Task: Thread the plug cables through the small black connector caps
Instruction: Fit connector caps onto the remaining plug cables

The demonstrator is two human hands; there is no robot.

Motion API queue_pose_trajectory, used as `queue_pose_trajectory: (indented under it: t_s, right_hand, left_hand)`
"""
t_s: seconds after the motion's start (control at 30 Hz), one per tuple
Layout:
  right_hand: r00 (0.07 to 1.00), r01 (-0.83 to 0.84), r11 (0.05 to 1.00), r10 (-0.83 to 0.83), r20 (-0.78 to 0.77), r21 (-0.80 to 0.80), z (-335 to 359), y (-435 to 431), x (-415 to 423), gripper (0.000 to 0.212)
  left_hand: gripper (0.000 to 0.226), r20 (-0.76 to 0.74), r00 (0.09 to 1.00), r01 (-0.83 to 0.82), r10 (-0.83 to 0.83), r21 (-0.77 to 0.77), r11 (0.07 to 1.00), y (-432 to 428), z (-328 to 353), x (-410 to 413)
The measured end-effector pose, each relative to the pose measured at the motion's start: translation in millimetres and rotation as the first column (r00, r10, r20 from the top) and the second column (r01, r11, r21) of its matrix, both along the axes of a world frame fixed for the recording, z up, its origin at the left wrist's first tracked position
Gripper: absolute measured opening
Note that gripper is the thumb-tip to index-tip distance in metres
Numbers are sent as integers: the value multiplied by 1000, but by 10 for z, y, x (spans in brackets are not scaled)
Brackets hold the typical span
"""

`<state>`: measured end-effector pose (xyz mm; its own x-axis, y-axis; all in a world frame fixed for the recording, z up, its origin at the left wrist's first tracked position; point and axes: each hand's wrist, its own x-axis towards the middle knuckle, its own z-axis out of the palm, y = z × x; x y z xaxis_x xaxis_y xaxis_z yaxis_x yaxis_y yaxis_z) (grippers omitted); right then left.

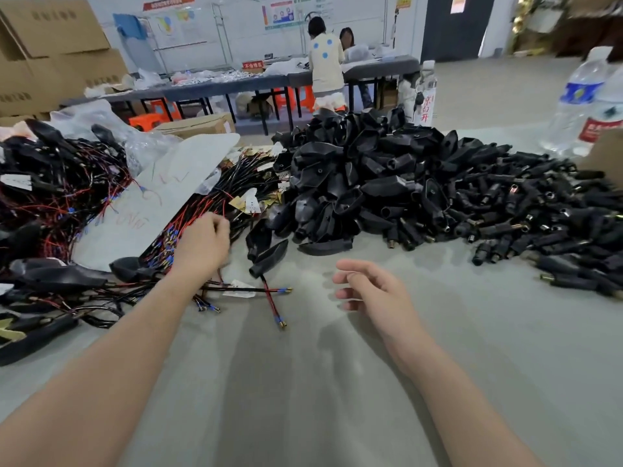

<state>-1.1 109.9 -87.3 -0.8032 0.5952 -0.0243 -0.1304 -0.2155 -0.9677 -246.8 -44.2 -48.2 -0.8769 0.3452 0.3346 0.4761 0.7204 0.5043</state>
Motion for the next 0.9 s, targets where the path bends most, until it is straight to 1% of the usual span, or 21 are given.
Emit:
queue_pose_trajectory:
  t_s: [0.07, 0.13, 0.2, 0.23, 0.3, 0.37, 0.43, 0.47, 0.53, 0.6, 0.63, 0.67, 0.73, 0.83, 0.9]
  right_hand:
    - [1000, 6, 1000, -6, 0, -4, -4, -3, 5, 26]
    - [1000, 7, 1000, -7, -8, -24, -10, -11, -3, 26]
    - [1000, 8, 997, -10, -26, -75, -13, -20, -21, 26]
    - [999, 11, 996, -14, -31, -93, -14, -17, -30, 26]
    - [1000, 19, 998, -20, -16, -67, -14, -5, -35, 27]
    - [1000, 7, 1000, -7, 10, -5, -18, 5, -30, 28]
    - [1000, -2, 1000, 2, 23, 20, -28, -3, -33, 28]
    - [1000, -1, 1000, 1, 20, 14, -37, 0, -35, 28]
    - [1000, 11, 1000, -11, 6, -13, -56, -7, -45, 28]
    - [998, 41, 998, -42, 39, 47, -98, -17, -52, 28]
    - [996, 53, 994, -60, 64, 99, -121, -28, -63, 29]
    - [993, 61, 987, -74, 88, 149, -141, -39, -74, 29]
    - [987, 69, 972, -99, 123, 226, -137, -50, -135, 25]
    - [969, 57, 907, -150, 196, 416, -53, -41, -360, 19]
    - [952, 18, 857, -172, 253, 515, 43, -50, -615, 21]
  left_hand:
    - [27, -12, 1000, 2, 0, 194, 981, 39, 197, 12]
    - [22, -17, 1000, 25, -20, 429, 903, 98, 448, 50]
    - [15, -67, 997, 61, -25, 625, 778, 158, 751, 140]
    - [14, -91, 996, 82, -26, 698, 711, 183, 913, 213]
    - [16, -108, 992, 130, -72, 810, 572, 219, 1183, 364]
    - [20, -53, 985, 118, -163, 900, 420, 233, 1300, 472]
    - [18, 70, 956, 8, -284, 964, 266, 198, 1229, 536]
    - [16, 140, 920, -76, -367, 980, 183, 174, 1114, 551]
    - [18, 240, 797, -276, -555, 961, 20, 120, 763, 574]
    - [28, 249, 659, -466, -710, 876, -125, 81, 345, 610]
    - [30, 234, 613, -535, -755, 826, -177, 70, 152, 624]
    - [31, 222, 583, -582, -781, 786, -210, 63, -15, 626]
    - [32, 214, 552, -624, -806, 747, -229, 70, -217, 600]
    - [33, 234, 541, -617, -808, 763, -192, 54, -300, 543]
    - [32, 237, 532, -613, -813, 770, -177, 67, -301, 524]
